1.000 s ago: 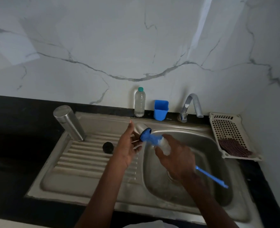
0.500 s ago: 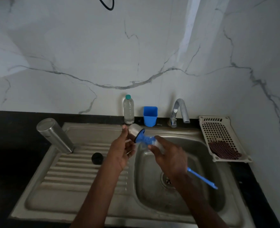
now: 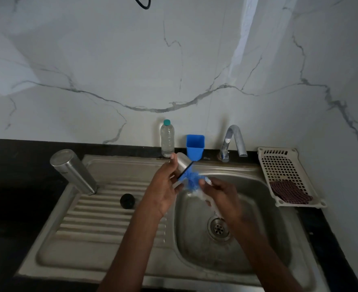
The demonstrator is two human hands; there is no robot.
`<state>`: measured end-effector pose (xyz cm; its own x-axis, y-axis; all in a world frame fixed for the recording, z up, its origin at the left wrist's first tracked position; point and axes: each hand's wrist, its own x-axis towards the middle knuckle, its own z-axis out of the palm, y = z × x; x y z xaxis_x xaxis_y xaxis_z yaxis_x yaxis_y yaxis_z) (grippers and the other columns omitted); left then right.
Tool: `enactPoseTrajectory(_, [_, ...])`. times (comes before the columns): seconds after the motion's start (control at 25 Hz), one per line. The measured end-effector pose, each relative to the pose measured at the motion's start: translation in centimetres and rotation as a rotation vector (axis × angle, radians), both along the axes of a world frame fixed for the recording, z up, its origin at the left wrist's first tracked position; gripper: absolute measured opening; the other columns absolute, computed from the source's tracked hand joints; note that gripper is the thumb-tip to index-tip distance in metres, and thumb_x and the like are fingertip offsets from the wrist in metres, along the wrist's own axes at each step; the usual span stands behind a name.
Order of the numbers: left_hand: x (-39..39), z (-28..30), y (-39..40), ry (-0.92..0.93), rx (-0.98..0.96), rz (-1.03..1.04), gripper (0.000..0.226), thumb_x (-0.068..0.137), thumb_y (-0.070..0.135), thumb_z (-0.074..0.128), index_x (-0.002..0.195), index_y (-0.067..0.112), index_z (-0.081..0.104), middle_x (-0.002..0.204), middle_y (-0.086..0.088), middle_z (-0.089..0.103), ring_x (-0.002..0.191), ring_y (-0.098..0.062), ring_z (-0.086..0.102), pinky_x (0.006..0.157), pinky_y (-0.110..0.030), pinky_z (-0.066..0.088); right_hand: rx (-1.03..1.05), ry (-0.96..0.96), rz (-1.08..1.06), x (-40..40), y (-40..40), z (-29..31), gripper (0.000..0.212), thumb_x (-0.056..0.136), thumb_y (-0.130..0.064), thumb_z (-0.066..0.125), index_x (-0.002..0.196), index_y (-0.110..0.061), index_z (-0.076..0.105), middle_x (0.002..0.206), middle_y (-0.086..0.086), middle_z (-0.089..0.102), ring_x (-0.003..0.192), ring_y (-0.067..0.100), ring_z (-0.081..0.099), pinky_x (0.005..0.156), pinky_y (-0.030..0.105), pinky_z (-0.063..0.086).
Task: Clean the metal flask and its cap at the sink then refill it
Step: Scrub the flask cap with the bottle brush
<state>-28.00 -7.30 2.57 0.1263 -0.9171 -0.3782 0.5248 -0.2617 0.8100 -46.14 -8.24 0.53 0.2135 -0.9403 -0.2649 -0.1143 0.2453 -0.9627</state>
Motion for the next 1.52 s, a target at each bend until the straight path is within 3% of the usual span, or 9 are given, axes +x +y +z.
enactPoseTrajectory(0.2, [-1.4, -0.2, 0.4, -0.035, 0.149, 0.241, 0.037, 0.088, 0.043, 0.075, 0.101, 0.009, 0.071, 0.096, -0.012, 0.075, 0.092, -0.025, 0.066, 0.080, -0.034, 0.054, -0.910, 0.943, -0.061, 0.1, 0.3, -0.6, 0.040, 0.088, -0.045, 0.076, 0.125, -0.034, 0.065, 0.095, -0.010, 0.071, 0.079, 0.011, 0.067, 0.060, 0.027, 0.050])
enactPoseTrajectory(0.28, [-1.5, -0.8, 0.8, -0.037, 0.121, 0.250, 0.031, 0.093, 0.032, 0.072, 0.113, 0.007, 0.069, 0.113, -0.017, 0.075, 0.100, -0.026, 0.069, 0.080, -0.033, 0.055, -0.749, 0.830, 0.001, 0.4, 0.9, -0.4, 0.035, 0.088, -0.048, 0.074, 0.120, -0.036, 0.067, 0.093, -0.010, 0.071, 0.078, 0.010, 0.066, 0.062, 0.028, 0.053])
enactPoseTrajectory(0.44, [-0.7, -1.3, 1.7, 0.221, -0.146, 0.060, 0.083, 0.075, 0.036, 0.090, 0.143, 0.001, 0.057, 0.143, -0.024, 0.062, 0.125, -0.034, 0.066, 0.097, -0.042, 0.059, 0.227, -0.083, -0.011, -0.1, 1.1, 1.5, 0.032, 0.095, -0.050, 0.064, 0.091, -0.021, 0.077, 0.064, -0.001, 0.064, 0.054, 0.012, 0.052, 0.049, 0.027, 0.038])
enactPoseTrajectory(0.6, [-2.0, 0.2, 1.8, -0.103, -0.018, 0.066, 0.085, 0.063, 0.073, 0.083, 0.122, 0.012, 0.070, 0.116, -0.012, 0.078, 0.107, -0.024, 0.075, 0.081, -0.031, 0.060, -0.373, 0.330, -0.027, -1.0, 2.0, 0.2, 0.024, 0.093, -0.050, 0.068, 0.111, -0.036, 0.074, 0.083, -0.013, 0.075, 0.069, 0.003, 0.066, 0.062, 0.029, 0.053])
enactPoseTrajectory(0.72, [-2.3, -0.1, 1.5, -0.111, 0.060, 0.162, 0.049, 0.077, 0.047, 0.078, 0.107, 0.009, 0.073, 0.101, -0.009, 0.079, 0.092, -0.019, 0.074, 0.070, -0.026, 0.057, -0.790, 0.813, -0.071, -1.0, 2.3, -0.7, 0.036, 0.087, -0.054, 0.073, 0.120, -0.038, 0.068, 0.092, -0.015, 0.072, 0.075, 0.004, 0.067, 0.063, 0.026, 0.055])
enactPoseTrajectory(0.92, [-1.8, -0.9, 2.5, 0.107, -0.022, 0.107, 0.050, 0.084, 0.026, 0.076, 0.126, 0.000, 0.067, 0.125, -0.022, 0.072, 0.115, -0.033, 0.070, 0.096, -0.043, 0.060, -0.040, 0.033, -0.051, -0.7, 2.9, 1.1, 0.025, 0.096, -0.041, 0.067, 0.087, -0.020, 0.077, 0.064, -0.002, 0.069, 0.058, 0.015, 0.058, 0.049, 0.022, 0.045])
enactPoseTrajectory(1.2, [-2.2, -0.4, 2.9, -0.079, 0.122, 0.215, 0.066, 0.069, 0.060, 0.073, 0.104, 0.004, 0.071, 0.101, -0.015, 0.077, 0.091, -0.025, 0.074, 0.083, -0.038, 0.062, -0.844, 0.938, -0.013, -1.0, 3.5, 0.3, 0.038, 0.085, -0.055, 0.075, 0.120, -0.042, 0.067, 0.095, -0.013, 0.073, 0.077, 0.007, 0.067, 0.064, 0.028, 0.055])
enactPoseTrajectory(1.4, [-1.0, -1.0, 3.0, 0.025, -0.010, 0.160, 0.050, 0.077, 0.041, 0.074, 0.113, 0.007, 0.067, 0.117, -0.019, 0.074, 0.105, -0.030, 0.073, 0.084, -0.038, 0.061, -0.048, 0.241, 0.023, 0.9, 3.5, 1.7, 0.035, 0.091, -0.056, 0.068, 0.087, -0.022, 0.076, 0.067, 0.002, 0.070, 0.057, 0.013, 0.061, 0.062, 0.040, 0.052])
enactPoseTrajectory(1.52, [0.1, -1.3, 3.1, 0.049, -0.020, 0.161, 0.057, 0.079, 0.039, 0.076, 0.122, 0.004, 0.065, 0.122, -0.021, 0.073, 0.108, -0.030, 0.071, 0.085, -0.038, 0.060, -0.157, 0.373, -0.046, 1.3, 3.7, 1.3, 0.031, 0.088, -0.060, 0.068, 0.091, -0.029, 0.074, 0.072, -0.006, 0.072, 0.062, 0.005, 0.065, 0.063, 0.032, 0.052])
